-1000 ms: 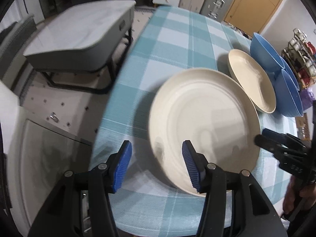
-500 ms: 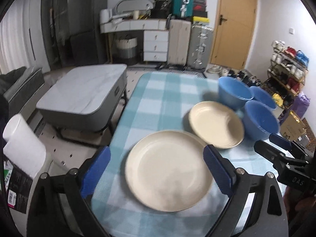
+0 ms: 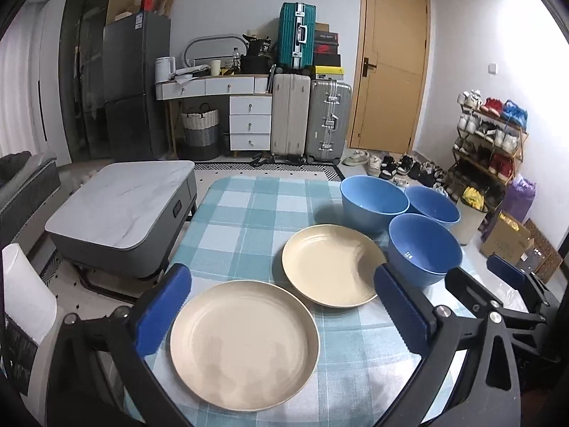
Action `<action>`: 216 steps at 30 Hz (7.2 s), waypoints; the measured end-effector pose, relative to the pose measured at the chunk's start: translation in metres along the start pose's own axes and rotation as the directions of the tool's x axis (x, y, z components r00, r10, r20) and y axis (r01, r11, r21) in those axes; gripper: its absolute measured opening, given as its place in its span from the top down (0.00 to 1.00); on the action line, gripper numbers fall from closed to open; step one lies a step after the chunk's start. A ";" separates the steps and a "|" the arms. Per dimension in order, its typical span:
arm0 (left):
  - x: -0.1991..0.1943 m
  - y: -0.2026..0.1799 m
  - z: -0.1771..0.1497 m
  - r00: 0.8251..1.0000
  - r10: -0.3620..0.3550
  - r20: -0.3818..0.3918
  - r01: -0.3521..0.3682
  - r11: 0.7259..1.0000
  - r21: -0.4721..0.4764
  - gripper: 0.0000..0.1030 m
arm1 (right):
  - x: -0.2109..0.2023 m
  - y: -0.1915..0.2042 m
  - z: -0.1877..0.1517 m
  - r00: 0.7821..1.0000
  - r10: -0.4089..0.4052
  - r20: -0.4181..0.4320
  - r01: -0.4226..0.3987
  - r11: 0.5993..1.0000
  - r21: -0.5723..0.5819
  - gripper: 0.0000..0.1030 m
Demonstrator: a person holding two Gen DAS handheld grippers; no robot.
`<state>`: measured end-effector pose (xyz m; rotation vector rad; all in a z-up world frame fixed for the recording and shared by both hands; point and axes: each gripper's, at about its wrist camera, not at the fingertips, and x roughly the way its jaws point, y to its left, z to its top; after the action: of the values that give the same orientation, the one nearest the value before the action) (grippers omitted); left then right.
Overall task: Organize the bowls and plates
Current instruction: 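Open both tools and pull them back from the plate stack, then move the left tool toward the remaining cream plate beside the bowls, then close the left tool on the rim of the cream plate, then close the right tool on the plate rim while the left tool holds it, then lift the cream plate off the table with both tools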
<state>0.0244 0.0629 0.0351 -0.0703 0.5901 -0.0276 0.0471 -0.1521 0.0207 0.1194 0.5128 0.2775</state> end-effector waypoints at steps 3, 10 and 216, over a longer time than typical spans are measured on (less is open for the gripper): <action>0.007 -0.004 0.001 1.000 0.006 -0.008 -0.006 1.000 0.007 0.00 | 0.003 -0.006 -0.003 1.000 -0.005 -0.009 0.005 1.000 0.014 0.01; 0.020 -0.009 0.000 1.000 0.007 -0.020 -0.007 1.000 0.021 0.00 | 0.015 -0.019 -0.007 1.000 0.000 -0.023 0.002 0.997 0.082 0.01; 0.179 0.120 0.032 0.868 -0.048 -0.495 0.040 0.999 -0.027 0.91 | 0.279 0.025 0.030 0.831 0.140 -0.538 -0.094 0.989 0.111 0.89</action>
<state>0.1919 0.1758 -0.0470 -0.0927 1.1069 -0.0875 0.2888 -0.0480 -0.0791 0.1506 1.0919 0.4152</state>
